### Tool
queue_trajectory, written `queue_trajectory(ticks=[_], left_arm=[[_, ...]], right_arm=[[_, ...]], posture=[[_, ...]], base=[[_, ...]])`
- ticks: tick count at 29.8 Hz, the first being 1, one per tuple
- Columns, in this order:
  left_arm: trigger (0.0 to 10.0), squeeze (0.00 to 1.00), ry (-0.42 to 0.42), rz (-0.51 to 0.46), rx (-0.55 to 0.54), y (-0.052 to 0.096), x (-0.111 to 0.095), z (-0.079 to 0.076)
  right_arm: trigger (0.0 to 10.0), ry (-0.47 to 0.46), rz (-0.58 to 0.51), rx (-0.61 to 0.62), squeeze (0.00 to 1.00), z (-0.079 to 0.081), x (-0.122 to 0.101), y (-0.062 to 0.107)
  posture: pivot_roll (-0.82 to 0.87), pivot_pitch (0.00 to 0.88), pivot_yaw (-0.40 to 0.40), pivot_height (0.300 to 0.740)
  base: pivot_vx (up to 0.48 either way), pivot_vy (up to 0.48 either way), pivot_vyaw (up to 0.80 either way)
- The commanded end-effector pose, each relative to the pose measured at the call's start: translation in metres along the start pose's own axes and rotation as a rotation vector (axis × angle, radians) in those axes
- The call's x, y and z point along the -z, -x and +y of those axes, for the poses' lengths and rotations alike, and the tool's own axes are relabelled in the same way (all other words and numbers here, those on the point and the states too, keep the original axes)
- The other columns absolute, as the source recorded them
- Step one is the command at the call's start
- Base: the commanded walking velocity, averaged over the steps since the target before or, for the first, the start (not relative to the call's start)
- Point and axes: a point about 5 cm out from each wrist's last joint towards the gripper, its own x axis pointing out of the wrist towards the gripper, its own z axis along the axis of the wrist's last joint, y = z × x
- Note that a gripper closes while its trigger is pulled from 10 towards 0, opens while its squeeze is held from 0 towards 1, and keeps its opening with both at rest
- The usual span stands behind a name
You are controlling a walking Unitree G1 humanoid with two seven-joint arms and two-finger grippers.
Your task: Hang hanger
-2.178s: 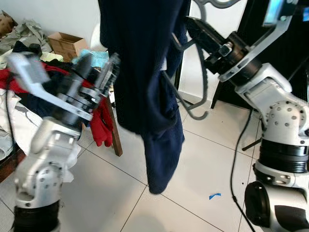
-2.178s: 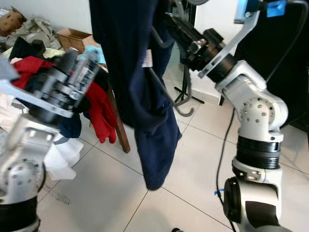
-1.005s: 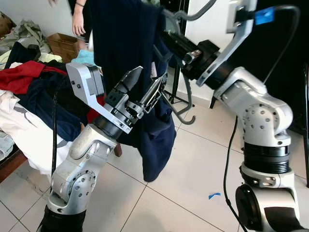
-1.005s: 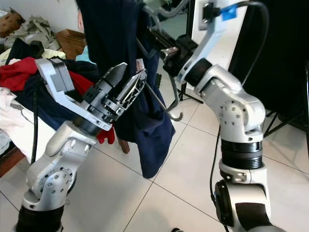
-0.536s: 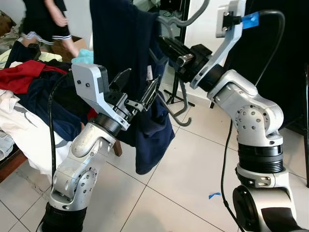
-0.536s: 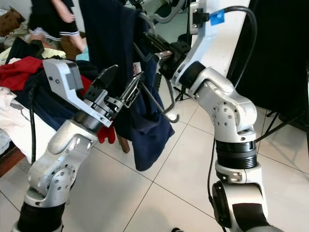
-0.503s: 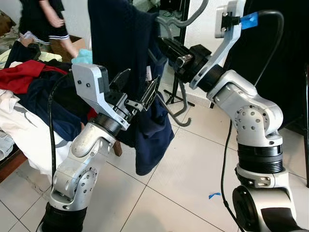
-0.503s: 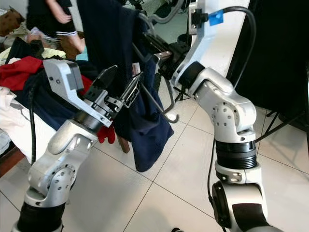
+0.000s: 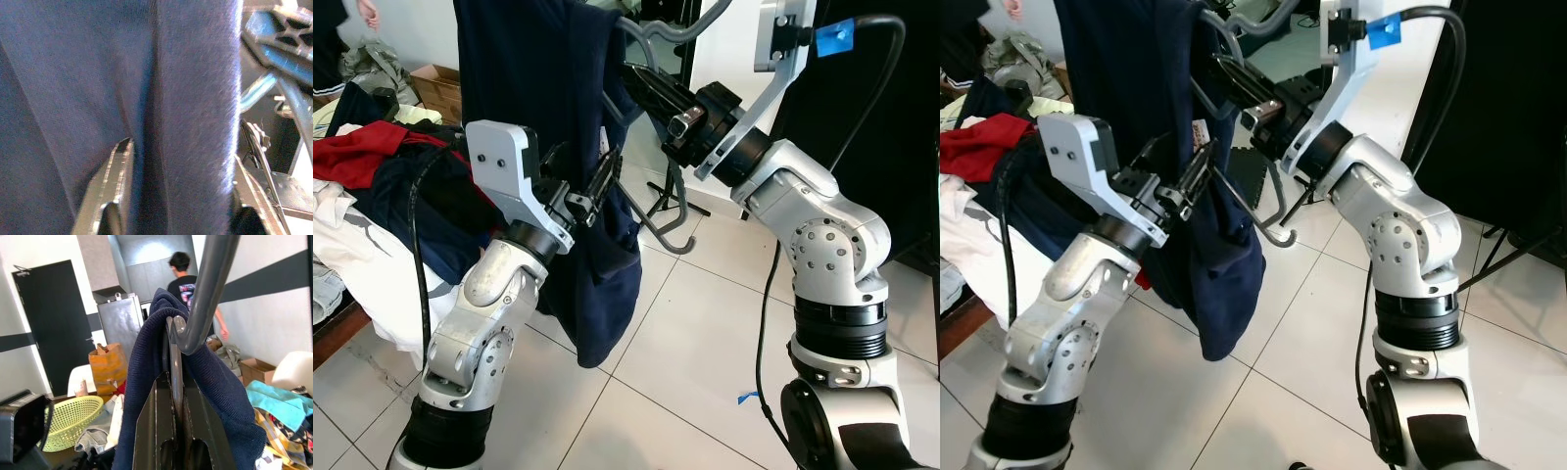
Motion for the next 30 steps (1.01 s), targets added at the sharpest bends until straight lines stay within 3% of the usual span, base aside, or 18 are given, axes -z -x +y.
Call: queue_trajectory(ticks=[1,15,23,26,30], left_arm=[[0.0,0.00,-0.014,-0.012,-0.006,0.000,-0.002,0.001],[0.0,0.00,-0.011,-0.039,0.049,-0.005,-0.009,-0.010],[0.0,0.00,0.129,-0.101,0.203,-0.010,-0.022,-0.040],[0.0,0.00,0.229,-0.143,0.336,-0.009,-0.033,-0.063],[0.0,0.00,0.279,-0.159,0.407,-0.007,-0.038,-0.073]], right_arm=[[10.0,0.020,-0.015,-0.020,0.00,0.007,-0.003,-0.002],[10.0,0.107,0.134,0.135,0.00,-0.006,0.026,-0.006],[10.0,0.134,0.183,0.196,0.00,-0.010,0.037,-0.006],[10.0,0.134,0.193,0.212,0.00,-0.012,0.040,-0.007],[10.0,0.136,0.199,0.216,0.00,-0.012,0.042,-0.007]], posture=[[-0.05,0.117,0.033,0.740],[-0.05,0.118,0.028,0.740],[-0.05,0.119,0.026,0.740],[-0.05,0.120,0.025,0.740],[-0.04,0.121,0.025,0.740]], base=[[0.000,0.000,0.00],[0.000,0.000,0.00],[0.000,0.000,0.00],[0.000,0.000,0.00],[0.000,0.000,0.00]])
